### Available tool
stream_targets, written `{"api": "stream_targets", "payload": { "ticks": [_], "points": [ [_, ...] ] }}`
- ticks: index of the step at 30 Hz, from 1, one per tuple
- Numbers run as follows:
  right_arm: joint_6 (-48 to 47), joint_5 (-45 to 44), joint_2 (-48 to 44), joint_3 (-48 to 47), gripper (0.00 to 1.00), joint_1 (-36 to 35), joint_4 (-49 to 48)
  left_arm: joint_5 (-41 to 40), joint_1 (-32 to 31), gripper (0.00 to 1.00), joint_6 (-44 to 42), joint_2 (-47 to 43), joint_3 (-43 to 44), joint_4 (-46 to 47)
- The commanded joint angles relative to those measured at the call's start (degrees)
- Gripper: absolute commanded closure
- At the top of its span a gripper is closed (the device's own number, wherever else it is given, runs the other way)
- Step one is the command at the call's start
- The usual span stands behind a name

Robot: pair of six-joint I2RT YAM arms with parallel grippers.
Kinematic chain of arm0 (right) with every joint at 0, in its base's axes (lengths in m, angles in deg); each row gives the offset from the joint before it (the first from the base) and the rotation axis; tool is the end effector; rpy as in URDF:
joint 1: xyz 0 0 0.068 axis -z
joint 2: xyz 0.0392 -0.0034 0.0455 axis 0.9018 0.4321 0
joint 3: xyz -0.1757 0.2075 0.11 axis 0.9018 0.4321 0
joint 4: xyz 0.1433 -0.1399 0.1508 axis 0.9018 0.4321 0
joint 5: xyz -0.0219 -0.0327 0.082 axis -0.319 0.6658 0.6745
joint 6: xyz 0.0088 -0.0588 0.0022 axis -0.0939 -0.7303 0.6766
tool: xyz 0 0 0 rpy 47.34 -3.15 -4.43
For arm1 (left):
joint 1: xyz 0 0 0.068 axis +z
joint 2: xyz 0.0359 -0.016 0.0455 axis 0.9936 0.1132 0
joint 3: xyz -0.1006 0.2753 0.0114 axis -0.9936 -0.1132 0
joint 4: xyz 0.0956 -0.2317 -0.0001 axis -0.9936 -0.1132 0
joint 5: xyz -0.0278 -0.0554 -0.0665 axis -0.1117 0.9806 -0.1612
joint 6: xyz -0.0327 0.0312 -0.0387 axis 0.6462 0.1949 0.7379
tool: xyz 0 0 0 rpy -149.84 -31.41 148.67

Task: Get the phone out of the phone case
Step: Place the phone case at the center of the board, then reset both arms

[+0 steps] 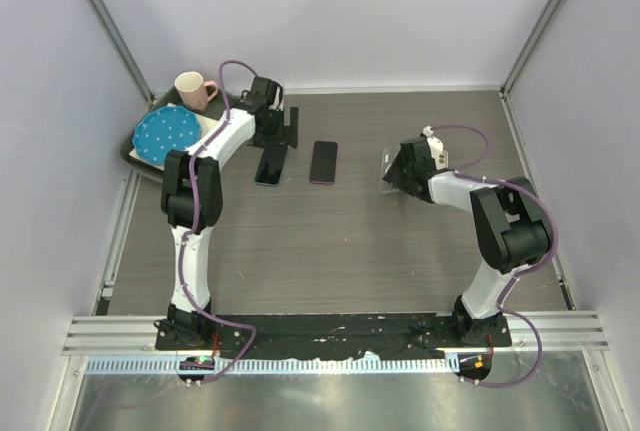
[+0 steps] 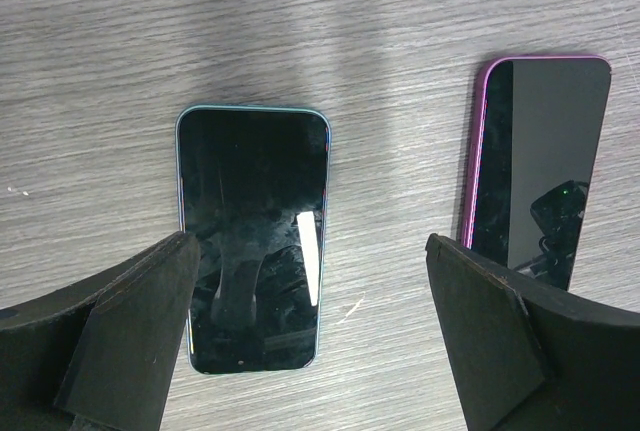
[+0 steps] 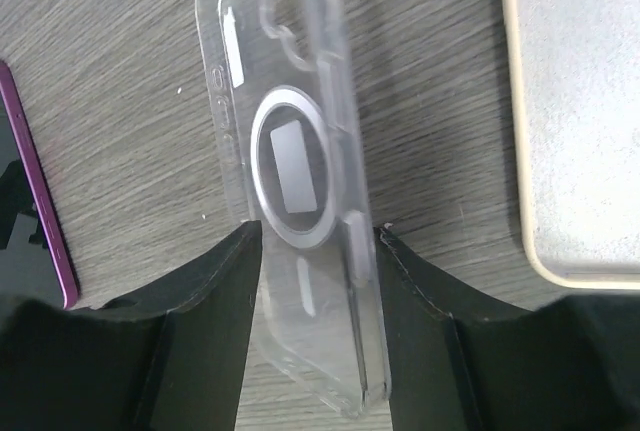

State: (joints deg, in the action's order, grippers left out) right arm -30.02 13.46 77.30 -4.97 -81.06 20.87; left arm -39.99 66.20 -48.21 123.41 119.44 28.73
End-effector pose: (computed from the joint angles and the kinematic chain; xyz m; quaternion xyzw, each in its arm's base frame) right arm 0.3395 0.0936 0.1773 0.2239 0.8953 0.1085 0.3695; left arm 0.4700 -0.1477 0.2308 0.0137 0.9560 -0.0972 0.2764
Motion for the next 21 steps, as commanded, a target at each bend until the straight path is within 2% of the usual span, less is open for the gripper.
{"api": "stream_targets", "payload": {
  "ticks": [1,4,15,21],
  "points": [
    [-1.3,2.7,-2.5,-1.1,0.47,-0.1,1.8,1.4,-0.2,0.00,0.2,-4.0,-0.2,1.1],
    [-1.8,4.7,-3.1,-2.5,0.46,-0.1,3.6,1.8,-0.2,0.00,0.3,-3.7,-0.3,1.1],
    [-8.3,0.4,-5.9,-7.2,0.45,1.5,5.9,3.1,-0.2,0.00,0.4,-4.7,-1.6,1.5],
    [-11.1,7.3,-4.2,-8.3,0.45,1.2,5.7,4.7,-0.3,0.00,0.1,-5.7,-2.3,1.3]
  ]
}}
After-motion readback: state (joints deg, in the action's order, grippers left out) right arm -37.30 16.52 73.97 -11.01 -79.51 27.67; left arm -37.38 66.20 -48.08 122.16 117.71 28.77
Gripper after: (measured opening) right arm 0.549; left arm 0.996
